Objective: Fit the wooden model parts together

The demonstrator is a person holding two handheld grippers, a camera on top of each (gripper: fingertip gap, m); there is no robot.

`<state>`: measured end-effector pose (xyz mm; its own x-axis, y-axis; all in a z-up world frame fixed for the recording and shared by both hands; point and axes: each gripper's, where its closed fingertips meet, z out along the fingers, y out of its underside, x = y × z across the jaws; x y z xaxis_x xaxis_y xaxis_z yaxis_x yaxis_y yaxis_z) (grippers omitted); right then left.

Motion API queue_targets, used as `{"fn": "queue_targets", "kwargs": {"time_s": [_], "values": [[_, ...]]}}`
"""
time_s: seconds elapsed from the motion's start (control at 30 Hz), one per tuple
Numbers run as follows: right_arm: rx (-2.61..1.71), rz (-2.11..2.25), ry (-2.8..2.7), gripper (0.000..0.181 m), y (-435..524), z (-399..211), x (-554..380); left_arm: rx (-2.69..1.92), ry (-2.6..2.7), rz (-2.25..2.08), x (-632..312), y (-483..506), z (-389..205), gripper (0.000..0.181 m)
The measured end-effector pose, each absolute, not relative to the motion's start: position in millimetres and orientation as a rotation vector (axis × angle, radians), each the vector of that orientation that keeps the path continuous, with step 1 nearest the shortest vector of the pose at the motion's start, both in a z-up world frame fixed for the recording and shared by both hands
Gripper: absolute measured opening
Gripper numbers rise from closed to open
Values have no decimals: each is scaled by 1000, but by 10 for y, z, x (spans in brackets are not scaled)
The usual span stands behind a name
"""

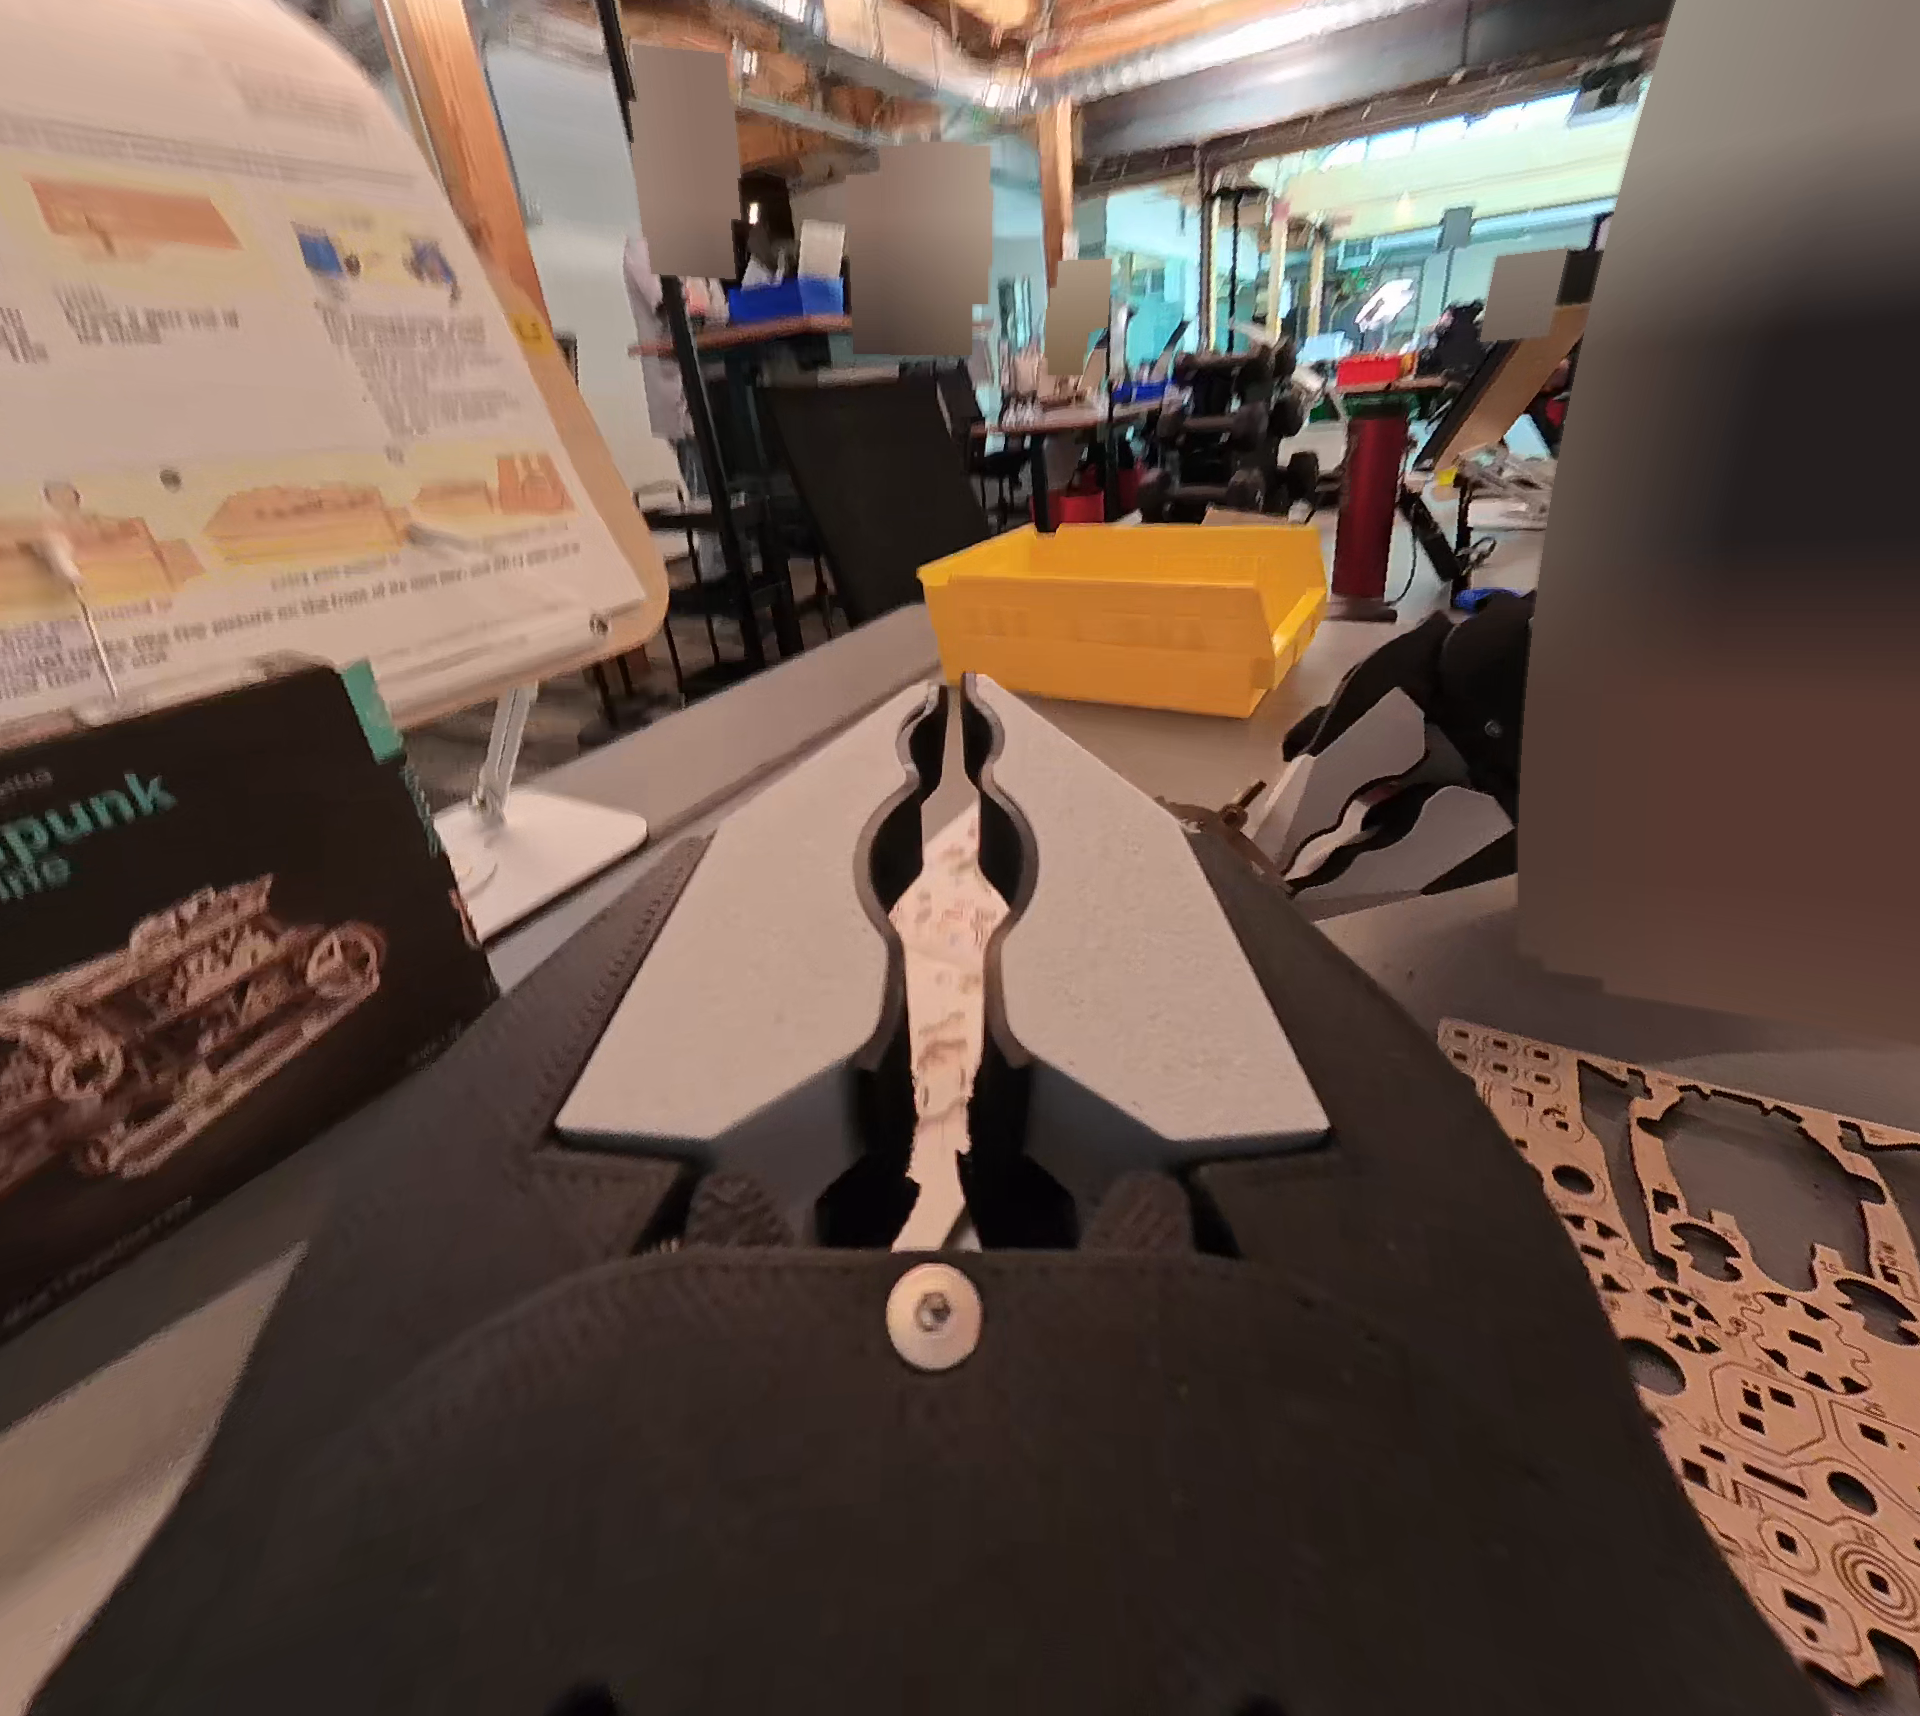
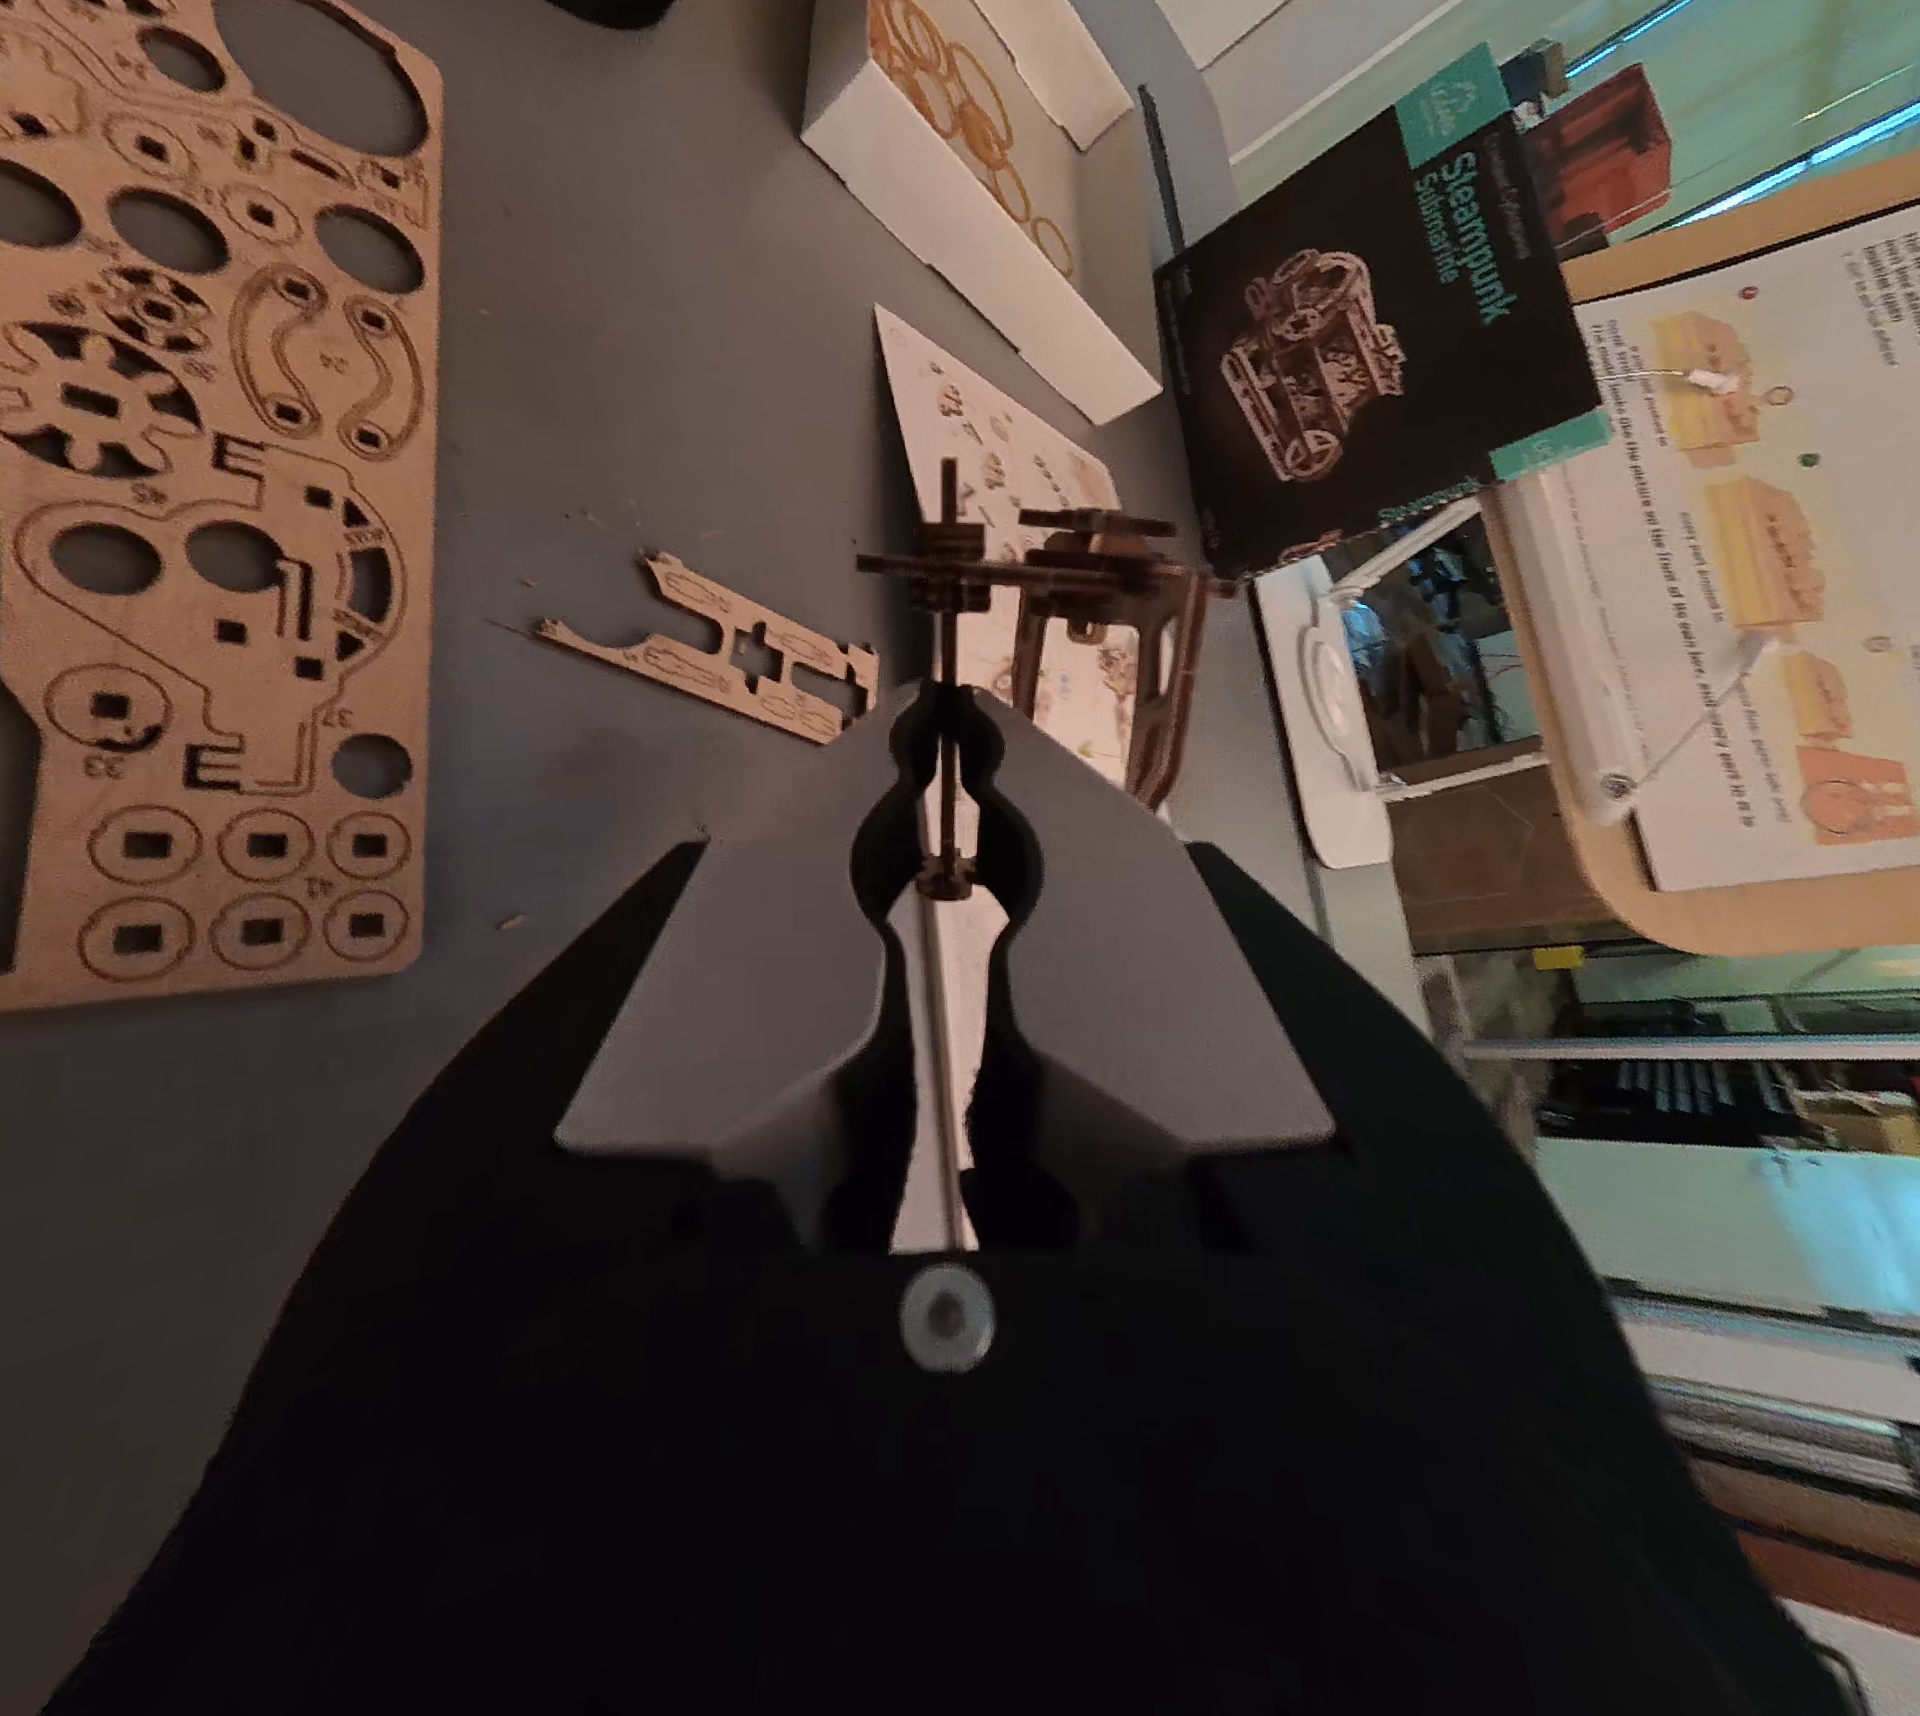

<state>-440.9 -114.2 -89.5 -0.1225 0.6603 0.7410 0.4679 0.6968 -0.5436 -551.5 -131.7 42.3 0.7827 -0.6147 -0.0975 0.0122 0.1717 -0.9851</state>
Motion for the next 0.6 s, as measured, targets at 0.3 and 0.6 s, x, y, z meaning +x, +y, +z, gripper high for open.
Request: {"fn": "queue_targets", "kwargs": {"time_s": [0.3,0.6], "values": [[-1006,354,-1907,0,-1307,-1180,-4444,-1469,531,-547,-5518,-1193,190,4],[-1161,438,-2050,0,-1260,-1175,-4091,-1488,554,-580,-5433,-1208,152,4]]}}
